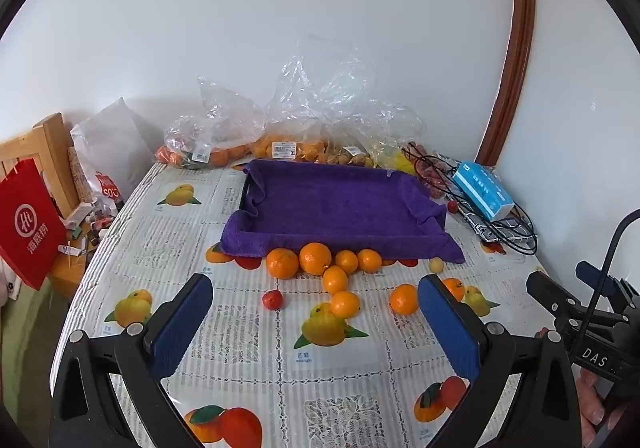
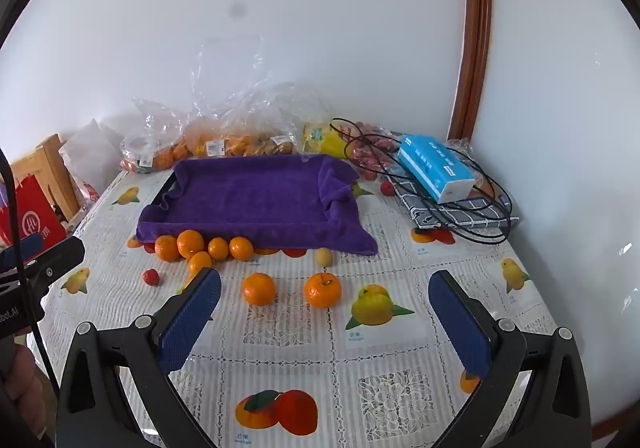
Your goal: Organize fruits
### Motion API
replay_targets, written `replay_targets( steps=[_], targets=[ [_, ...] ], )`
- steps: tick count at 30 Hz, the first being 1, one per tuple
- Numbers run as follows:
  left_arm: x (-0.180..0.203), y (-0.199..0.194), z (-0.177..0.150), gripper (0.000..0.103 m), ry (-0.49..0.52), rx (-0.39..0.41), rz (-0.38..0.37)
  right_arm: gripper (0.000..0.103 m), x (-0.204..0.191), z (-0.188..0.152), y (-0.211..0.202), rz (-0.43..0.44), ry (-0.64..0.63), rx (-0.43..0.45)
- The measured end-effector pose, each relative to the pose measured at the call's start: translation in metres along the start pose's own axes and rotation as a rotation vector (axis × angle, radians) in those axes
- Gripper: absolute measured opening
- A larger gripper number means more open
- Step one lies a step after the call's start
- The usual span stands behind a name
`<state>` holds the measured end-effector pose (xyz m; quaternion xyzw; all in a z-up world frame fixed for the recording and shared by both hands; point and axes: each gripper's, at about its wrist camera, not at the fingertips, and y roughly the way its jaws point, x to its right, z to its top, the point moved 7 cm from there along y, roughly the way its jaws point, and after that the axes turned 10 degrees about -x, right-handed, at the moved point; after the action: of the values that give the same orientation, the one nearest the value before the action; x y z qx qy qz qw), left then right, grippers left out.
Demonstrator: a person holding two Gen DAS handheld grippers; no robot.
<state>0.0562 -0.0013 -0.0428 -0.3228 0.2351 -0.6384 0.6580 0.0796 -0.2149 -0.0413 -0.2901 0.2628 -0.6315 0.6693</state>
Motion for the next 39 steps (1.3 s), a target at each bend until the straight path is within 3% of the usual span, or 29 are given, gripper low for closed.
replay_targets(
  steps=[8, 13, 39],
  targets=[
    [0.004, 0.000, 0.014, 0.103, 0.006, -0.027, 0.019, 0.102, 0.001, -0.001, -0.003, -0.005, 0.011, -0.006],
    [0.003, -0.007, 0.005, 0.103, -0.001, 0.013, 0.008, 0.102, 0.001, -0.003, -0.007, 0.011, 0.018, -0.010],
    [-0.002, -0.011, 0.005, 0.103, -0.009, 0.022, 0.021, 0.102, 0.001, -0.001, -0.013, 0.029, 0.035, 0.002]
  ],
)
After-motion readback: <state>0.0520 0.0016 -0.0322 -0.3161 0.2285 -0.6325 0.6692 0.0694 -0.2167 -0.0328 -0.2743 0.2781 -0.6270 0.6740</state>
